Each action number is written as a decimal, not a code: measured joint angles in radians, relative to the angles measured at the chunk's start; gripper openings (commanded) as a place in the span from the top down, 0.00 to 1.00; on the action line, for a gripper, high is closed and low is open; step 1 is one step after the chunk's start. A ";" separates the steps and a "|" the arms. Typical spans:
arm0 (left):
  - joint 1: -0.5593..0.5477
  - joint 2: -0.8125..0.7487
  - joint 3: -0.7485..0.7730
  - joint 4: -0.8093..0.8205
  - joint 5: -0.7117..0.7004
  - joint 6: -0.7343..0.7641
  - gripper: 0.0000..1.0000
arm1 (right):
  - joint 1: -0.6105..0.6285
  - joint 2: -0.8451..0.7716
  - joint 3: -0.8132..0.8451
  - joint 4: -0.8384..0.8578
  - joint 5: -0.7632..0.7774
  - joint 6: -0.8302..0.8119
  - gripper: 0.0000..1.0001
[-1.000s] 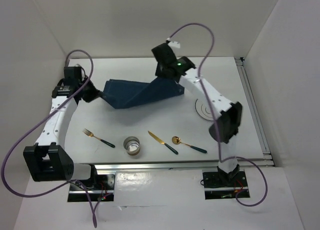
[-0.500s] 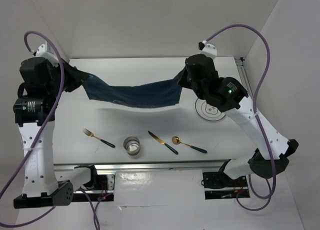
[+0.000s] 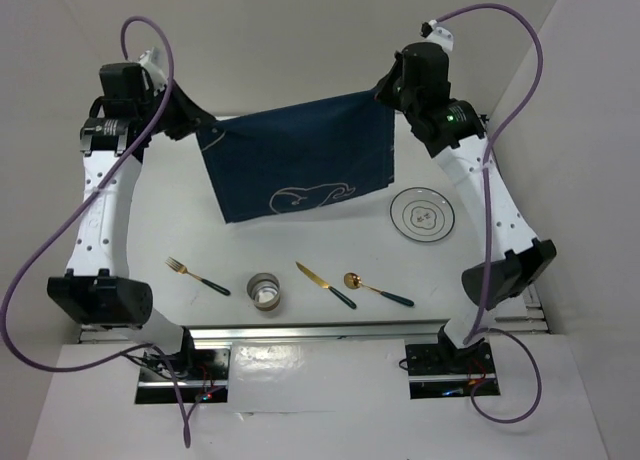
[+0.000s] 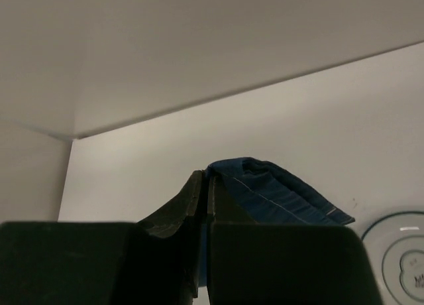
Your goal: Set the dinner table for one person
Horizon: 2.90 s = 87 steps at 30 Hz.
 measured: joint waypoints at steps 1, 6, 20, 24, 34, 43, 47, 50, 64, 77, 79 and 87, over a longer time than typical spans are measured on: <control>-0.005 0.037 0.025 0.000 0.007 0.000 1.00 | -0.029 0.034 0.027 0.012 -0.033 -0.006 1.00; -0.019 0.147 0.138 0.015 0.029 0.003 1.00 | -0.102 0.097 0.040 0.060 -0.131 -0.017 1.00; -0.019 -0.111 -0.533 0.255 0.053 -0.027 0.83 | -0.086 -0.227 -0.672 0.220 -0.230 0.043 1.00; -0.008 -0.161 -0.786 0.262 0.022 -0.024 0.00 | -0.002 -0.324 -0.971 0.200 -0.221 0.095 0.16; -0.001 -0.128 -0.801 0.209 -0.074 0.026 1.00 | 0.066 -0.379 -1.126 0.099 -0.188 0.145 0.65; -0.108 0.215 -0.639 0.223 -0.153 0.022 1.00 | 0.031 0.132 -0.765 0.152 -0.243 0.091 1.00; -0.118 0.316 -0.622 0.215 -0.182 0.022 1.00 | -0.003 0.244 -0.758 0.148 -0.272 0.083 1.00; -0.121 0.375 -0.619 0.215 -0.196 0.020 1.00 | -0.019 0.274 -0.758 0.154 -0.292 0.079 1.00; -0.121 0.453 -0.515 0.192 -0.195 0.000 1.00 | -0.055 0.344 -0.684 0.200 -0.348 0.076 1.00; -0.129 0.367 -0.452 0.072 -0.300 0.003 0.53 | 0.008 0.233 -0.660 0.099 -0.266 0.072 0.33; -0.129 0.302 -0.421 0.050 -0.311 0.004 0.43 | 0.032 0.178 -0.615 0.076 -0.251 0.057 0.26; -0.104 -0.098 -0.422 0.017 -0.360 0.003 0.32 | 0.331 -0.008 -0.554 0.082 -0.312 -0.024 0.06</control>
